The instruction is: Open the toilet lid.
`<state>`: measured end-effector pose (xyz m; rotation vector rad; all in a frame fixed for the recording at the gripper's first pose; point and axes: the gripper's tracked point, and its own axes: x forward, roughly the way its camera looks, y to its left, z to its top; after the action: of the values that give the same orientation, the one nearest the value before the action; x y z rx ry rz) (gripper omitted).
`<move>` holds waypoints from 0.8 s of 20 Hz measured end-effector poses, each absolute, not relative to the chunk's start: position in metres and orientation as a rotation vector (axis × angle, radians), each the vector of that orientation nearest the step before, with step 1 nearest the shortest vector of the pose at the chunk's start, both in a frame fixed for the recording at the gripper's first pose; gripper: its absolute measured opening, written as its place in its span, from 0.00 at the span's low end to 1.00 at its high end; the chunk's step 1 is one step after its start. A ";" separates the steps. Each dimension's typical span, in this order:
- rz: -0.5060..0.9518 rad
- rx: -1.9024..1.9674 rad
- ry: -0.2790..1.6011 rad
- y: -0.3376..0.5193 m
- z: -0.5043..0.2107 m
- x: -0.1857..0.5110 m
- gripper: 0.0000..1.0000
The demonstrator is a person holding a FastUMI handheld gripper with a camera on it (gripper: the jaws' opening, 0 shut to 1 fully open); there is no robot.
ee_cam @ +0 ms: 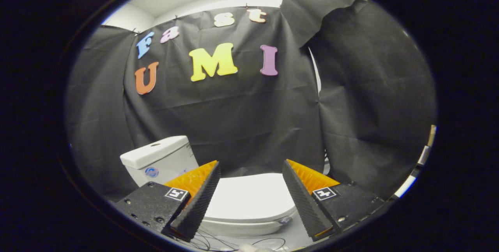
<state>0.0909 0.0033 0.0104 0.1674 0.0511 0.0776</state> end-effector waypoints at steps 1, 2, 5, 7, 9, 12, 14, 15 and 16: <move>0.091 0.200 0.060 -0.002 0.007 0.100 1.00; 0.112 0.241 0.069 -0.006 0.003 0.107 1.00; 0.143 0.388 0.156 -0.028 -0.031 0.128 1.00; 0.133 0.494 0.217 -0.045 -0.056 0.140 1.00; 0.124 0.571 0.268 -0.058 -0.088 0.148 1.00; 0.115 0.681 0.345 -0.072 -0.129 0.154 1.00; 0.098 0.726 0.388 -0.082 -0.151 0.158 1.00; 0.092 0.745 0.411 -0.085 -0.161 0.157 1.00; 0.089 0.763 0.424 -0.089 -0.168 0.157 1.00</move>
<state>0.1569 -0.0889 -0.1675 0.7634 0.4244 0.0891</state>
